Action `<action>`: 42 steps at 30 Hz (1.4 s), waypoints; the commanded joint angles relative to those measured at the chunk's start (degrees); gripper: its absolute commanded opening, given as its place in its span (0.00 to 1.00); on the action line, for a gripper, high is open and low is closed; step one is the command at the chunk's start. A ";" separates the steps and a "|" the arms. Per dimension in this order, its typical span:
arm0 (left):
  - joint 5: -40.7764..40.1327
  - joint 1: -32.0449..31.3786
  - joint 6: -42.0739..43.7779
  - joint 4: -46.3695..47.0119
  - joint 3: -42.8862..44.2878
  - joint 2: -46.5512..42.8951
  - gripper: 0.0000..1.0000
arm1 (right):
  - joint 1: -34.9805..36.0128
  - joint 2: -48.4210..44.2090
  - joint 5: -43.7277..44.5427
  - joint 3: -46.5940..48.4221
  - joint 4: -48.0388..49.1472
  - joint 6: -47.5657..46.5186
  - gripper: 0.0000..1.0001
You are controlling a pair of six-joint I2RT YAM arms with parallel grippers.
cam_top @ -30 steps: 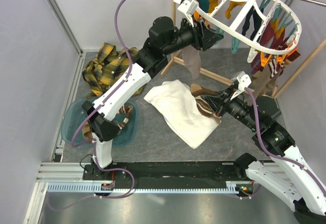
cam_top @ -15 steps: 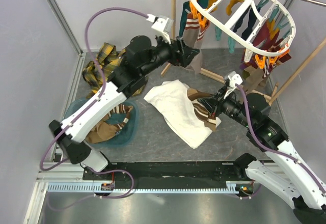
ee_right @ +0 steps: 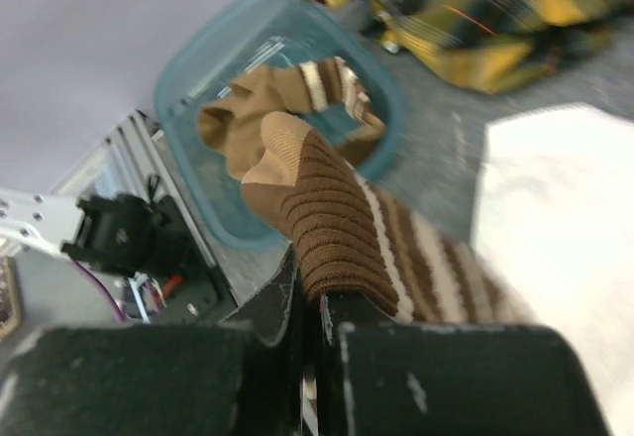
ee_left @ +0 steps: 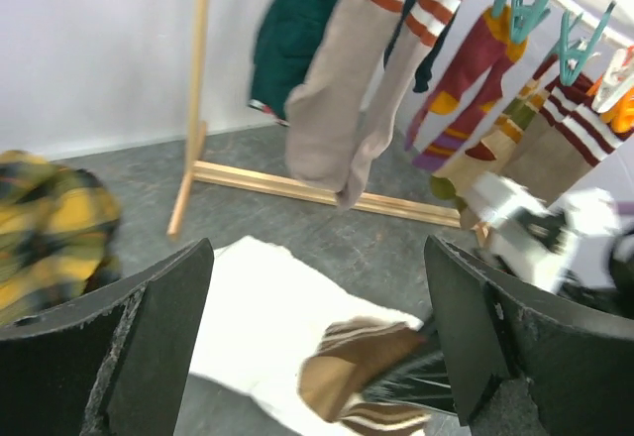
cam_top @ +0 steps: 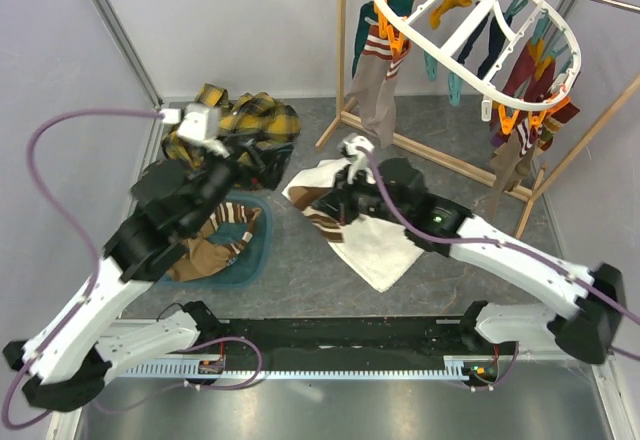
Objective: Remove the socks clipped to the hanger
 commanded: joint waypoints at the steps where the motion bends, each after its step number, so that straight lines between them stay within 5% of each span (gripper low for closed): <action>1: -4.02 -0.03 0.94 -4.83 -2.68 -11.75 0.95 | 5.01 10.55 3.08 9.43 10.86 3.99 0.00; 7: -6.57 -0.03 1.20 -9.50 -1.19 -23.98 0.96 | 11.95 29.80 2.73 26.66 13.76 3.82 0.00; 16: -9.38 -0.03 4.80 -10.55 -0.40 -29.53 0.96 | 15.65 59.07 -4.74 46.80 19.05 9.17 0.02; 23: -11.23 -0.03 2.44 -10.47 -1.98 -26.90 0.96 | 15.30 66.99 7.46 55.93 3.37 -0.74 0.49; 24: -10.79 -0.03 2.08 -10.47 -2.24 -26.45 0.96 | 15.13 66.92 7.65 59.52 1.48 -2.84 0.60; 27: -9.91 -0.03 1.29 -9.94 -3.56 -25.66 0.96 | 14.95 61.83 8.78 56.41 0.41 -6.36 0.74; 42: -8.94 -0.03 -0.64 -2.82 -17.44 -26.54 0.94 | 7.92 39.41 36.69 41.53 -3.35 -16.13 0.75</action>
